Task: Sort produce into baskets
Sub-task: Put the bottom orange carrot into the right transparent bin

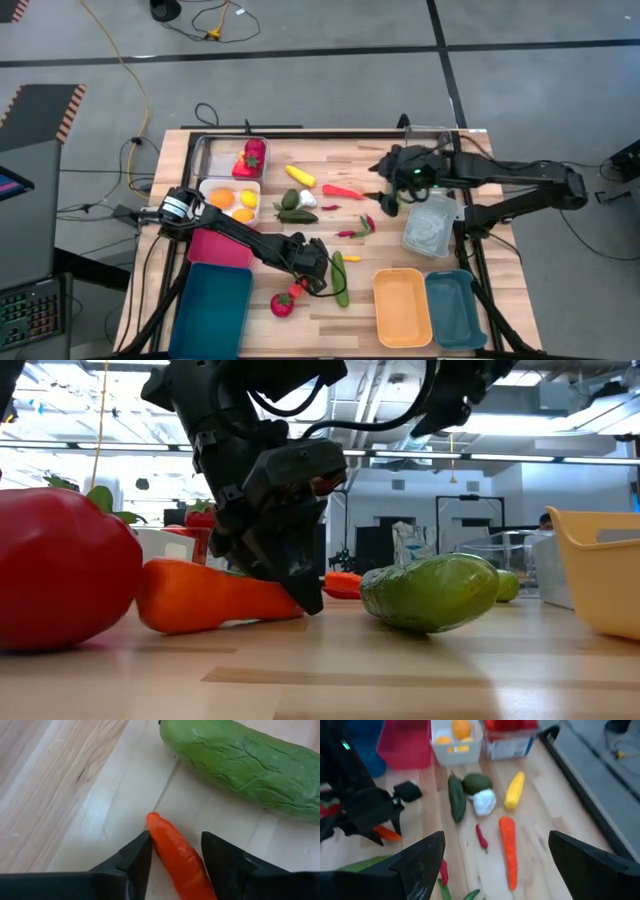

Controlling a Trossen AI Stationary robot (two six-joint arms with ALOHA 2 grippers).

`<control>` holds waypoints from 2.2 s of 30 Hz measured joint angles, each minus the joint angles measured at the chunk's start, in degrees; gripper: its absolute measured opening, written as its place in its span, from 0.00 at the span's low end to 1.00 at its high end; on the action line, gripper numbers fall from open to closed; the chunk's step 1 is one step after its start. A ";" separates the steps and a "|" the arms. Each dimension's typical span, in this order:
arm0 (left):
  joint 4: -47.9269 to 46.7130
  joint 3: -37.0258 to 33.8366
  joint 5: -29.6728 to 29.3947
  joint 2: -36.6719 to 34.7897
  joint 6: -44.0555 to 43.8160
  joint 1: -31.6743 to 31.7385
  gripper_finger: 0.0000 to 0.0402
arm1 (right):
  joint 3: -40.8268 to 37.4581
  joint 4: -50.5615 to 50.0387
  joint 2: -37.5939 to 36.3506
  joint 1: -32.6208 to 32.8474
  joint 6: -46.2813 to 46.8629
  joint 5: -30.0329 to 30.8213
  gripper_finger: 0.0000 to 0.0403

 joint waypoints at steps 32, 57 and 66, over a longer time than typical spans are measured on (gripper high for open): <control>17.71 -0.18 2.21 -15.13 19.96 13.97 0.20 | -30.42 35.70 -12.88 9.19 6.53 -2.23 0.95; 43.93 -0.13 0.84 -17.44 33.59 15.70 0.20 | -30.42 71.87 6.61 10.53 6.03 -2.42 0.93; 43.78 -0.13 0.86 -17.44 33.57 15.70 0.20 | -30.42 75.39 8.43 10.51 6.03 -2.42 0.75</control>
